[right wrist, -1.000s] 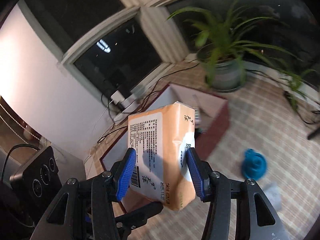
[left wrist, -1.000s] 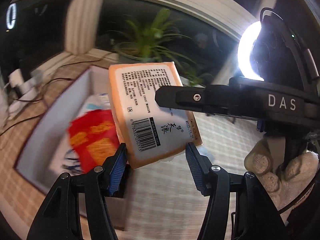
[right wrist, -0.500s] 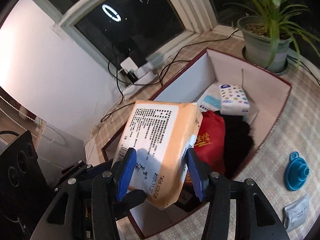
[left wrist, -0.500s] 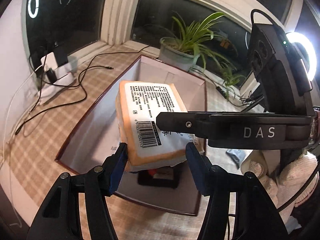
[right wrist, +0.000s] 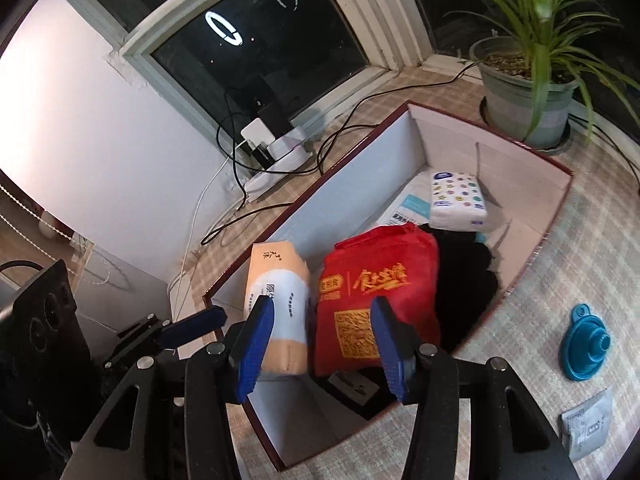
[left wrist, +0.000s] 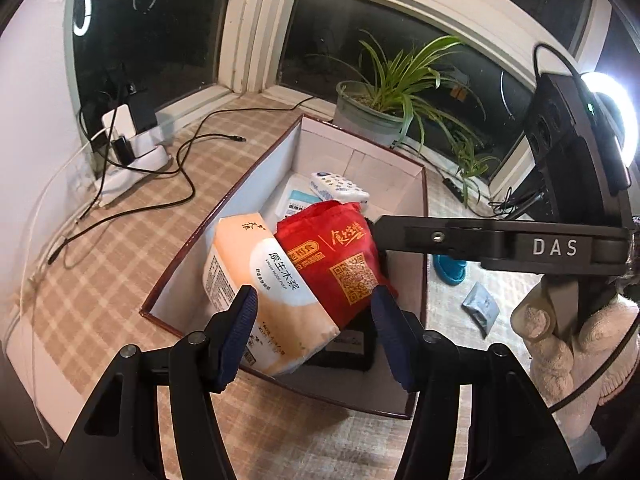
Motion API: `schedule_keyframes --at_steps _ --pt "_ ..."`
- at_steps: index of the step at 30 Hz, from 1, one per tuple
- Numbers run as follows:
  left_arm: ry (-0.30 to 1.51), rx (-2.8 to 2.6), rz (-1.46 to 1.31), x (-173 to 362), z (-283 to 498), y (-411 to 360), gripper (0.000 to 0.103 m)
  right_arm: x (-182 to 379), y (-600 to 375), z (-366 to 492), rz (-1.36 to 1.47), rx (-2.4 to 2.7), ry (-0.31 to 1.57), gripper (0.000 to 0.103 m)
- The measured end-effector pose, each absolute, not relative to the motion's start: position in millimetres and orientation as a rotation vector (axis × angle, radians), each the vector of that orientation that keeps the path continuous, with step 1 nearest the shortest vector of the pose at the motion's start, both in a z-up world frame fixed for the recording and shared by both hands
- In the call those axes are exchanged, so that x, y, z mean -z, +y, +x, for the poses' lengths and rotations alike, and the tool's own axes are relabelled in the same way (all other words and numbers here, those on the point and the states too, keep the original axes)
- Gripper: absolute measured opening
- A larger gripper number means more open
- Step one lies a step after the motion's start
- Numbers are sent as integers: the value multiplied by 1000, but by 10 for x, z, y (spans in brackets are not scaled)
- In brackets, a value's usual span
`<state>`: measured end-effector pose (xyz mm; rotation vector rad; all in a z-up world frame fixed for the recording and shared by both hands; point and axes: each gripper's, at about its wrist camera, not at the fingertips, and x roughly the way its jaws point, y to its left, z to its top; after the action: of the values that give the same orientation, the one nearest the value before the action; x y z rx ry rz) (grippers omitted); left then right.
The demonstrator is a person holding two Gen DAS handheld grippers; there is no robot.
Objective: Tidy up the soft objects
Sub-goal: 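Open the right gripper to drop the beige package into the box, then move the right tool to the grey foil sachet while the left tool moves to the blue funnel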
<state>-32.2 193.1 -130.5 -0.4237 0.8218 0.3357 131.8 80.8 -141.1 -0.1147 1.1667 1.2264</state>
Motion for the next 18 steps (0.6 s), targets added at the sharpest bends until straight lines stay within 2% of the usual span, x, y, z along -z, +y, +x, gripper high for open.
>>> schedule_keyframes --at_steps 6,11,18 --pt "786 -317 -433 1190 -423 1846 57 1275 425 1401 -75 -1204 1123 49" --pt "766 -290 -394 1097 -420 1632 59 1218 -56 1474 -68 -1146 1067 58" --pt "735 -191 -370 985 -343 1241 59 1255 -937 1649 -53 -1026 1001 61"
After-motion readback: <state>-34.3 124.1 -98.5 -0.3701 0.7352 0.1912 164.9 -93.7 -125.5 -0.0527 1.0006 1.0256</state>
